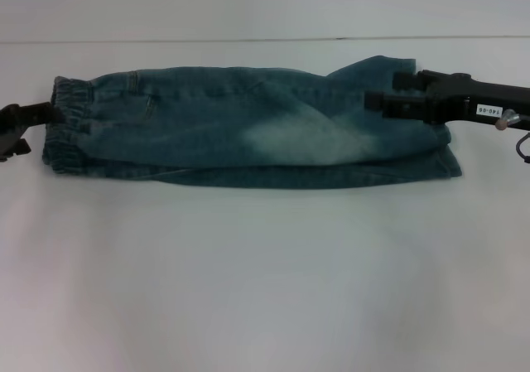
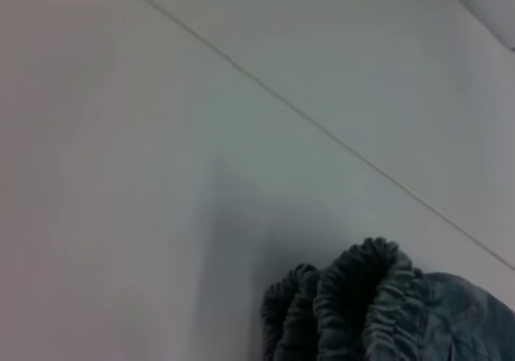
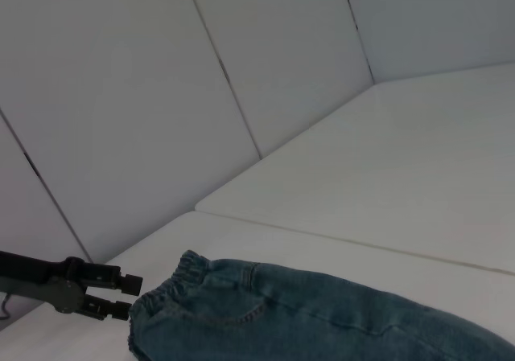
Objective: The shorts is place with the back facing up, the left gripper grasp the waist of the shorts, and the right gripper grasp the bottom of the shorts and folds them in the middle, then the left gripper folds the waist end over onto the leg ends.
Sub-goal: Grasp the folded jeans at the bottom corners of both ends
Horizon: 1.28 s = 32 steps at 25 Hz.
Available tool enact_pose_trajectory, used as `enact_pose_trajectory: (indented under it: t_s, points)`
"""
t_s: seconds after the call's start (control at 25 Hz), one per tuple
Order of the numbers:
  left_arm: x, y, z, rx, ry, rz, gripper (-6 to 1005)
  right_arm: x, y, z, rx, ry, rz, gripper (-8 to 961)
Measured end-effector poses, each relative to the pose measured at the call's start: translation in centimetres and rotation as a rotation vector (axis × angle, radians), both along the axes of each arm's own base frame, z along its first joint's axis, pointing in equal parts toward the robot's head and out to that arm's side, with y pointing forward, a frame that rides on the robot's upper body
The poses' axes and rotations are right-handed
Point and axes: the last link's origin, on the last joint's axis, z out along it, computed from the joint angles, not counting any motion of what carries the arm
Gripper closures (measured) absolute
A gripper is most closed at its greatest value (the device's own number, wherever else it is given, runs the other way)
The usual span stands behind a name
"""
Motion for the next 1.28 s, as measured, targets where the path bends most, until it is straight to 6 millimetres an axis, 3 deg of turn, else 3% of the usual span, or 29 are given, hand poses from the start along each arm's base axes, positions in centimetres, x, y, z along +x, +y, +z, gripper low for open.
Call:
enact_pose_trajectory:
  t_s: [1.08,1.28]
  points:
    - [0.1,0.7,-2.9,-0.089,0.086,-0.015,311,-0.4,0.2,-1.2,0.006,-0.009,-0.004,5]
    - [0.2,0.8,-2.9,-0.089,0.090,-0.020,503,-0.4,0.1,-1.4,0.001,-0.010,-0.003,7]
